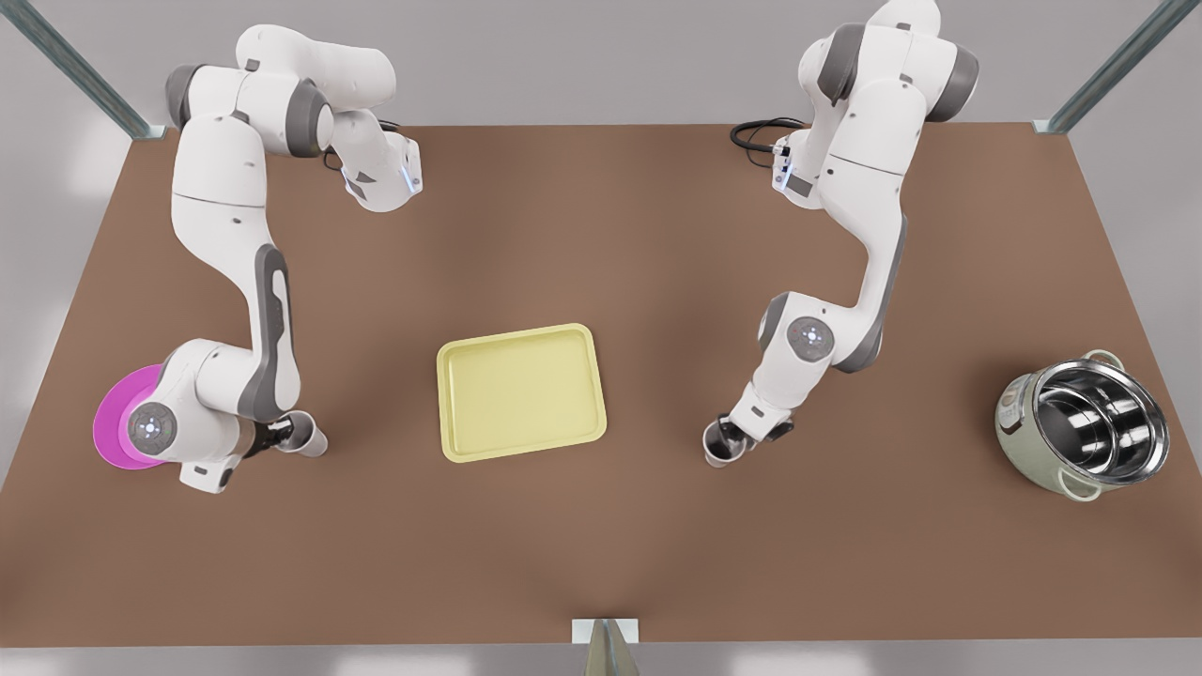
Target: Use the left arm to pick up the white IKEA cup from the tray and place it on the middle-left position; use the right arm to pick up the white IKEA cup from the tray and place it on the middle-right position
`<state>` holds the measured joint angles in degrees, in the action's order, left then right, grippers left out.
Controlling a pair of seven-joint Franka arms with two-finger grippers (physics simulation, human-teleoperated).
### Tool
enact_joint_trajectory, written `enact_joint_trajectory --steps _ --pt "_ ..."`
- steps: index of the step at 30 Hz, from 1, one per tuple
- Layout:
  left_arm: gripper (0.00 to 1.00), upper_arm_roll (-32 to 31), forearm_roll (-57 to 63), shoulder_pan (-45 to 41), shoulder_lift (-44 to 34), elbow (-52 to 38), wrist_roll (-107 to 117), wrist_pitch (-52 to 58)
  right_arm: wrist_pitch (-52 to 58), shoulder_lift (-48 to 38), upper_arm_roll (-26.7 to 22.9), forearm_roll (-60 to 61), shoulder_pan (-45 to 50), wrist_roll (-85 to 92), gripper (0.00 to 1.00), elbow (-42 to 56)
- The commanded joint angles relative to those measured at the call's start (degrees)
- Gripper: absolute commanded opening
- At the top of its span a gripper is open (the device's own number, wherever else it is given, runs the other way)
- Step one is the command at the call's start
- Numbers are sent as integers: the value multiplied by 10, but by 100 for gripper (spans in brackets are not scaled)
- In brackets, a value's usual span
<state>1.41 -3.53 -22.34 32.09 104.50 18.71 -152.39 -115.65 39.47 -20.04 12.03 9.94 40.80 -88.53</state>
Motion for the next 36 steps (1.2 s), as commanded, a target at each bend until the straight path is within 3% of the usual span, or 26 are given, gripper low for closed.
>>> enact_joint_trajectory --steps 1,2,5,6,7,9,10,14,16,19,20,21,22,23,26,29,36 --pt "100 1 1 0 -1 -1 -228 -18 -15 1 0 -7 0 112 5 0" --pt "100 1 1 0 -11 -1 -227 -1 -15 1 0 -7 0 112 5 0" --pt "100 16 24 0 -115 -4 -223 192 -16 3 0 -7 0 111 11 1" --pt "100 22 26 0 -138 -10 -220 231 -16 3 0 -7 0 111 24 1" --pt "100 35 20 0 -155 -45 -218 317 -16 3 0 -5 0 111 37 1" --pt "100 68 -27 63 -157 -215 -223 612 -16 3 0 5 0 111 42 1" --pt "100 71 -38 96 -170 -223 -225 631 -16 3 0 5 0 111 42 0" --pt "100 74 -82 225 -174 -215 -237 601 -2 -17 1 8 3 111 48 22" --pt "100 47 -85 288 -154 -219 -247 592 80 -54 1 4 5 109 52 49" --pt "100 25 -82 295 -156 -213 -235 595 255 -87 -3 -11 6 69 61 133" --pt "100 22 -78 294 -159 -213 -219 598 307 -106 0 -30 34 -29 70 145" --pt "100 23 -78 294 -159 -213 -222 598 329 -139 2 -26 43 -104 96 145" --pt "100 23 -78 294 -159 -213 -223 598 321 -145 6 -32 50 -103 100 146" --pt "100 25 -78 295 -159 -213 -226 598 297 -143 2 -88 71 -107 100 163" --pt "100 25 -77 295 -157 -211 -226 599 344 -156 4 -83 82 -111 100 159" --pt "100 25 -78 295 -157 -212 -226 598 233 -311 -2 -181 83 -153 100 -48" --pt "100 8 -94 271 -155 -221 -227 593 223 -302 2 -168 80 -156 100 -45"
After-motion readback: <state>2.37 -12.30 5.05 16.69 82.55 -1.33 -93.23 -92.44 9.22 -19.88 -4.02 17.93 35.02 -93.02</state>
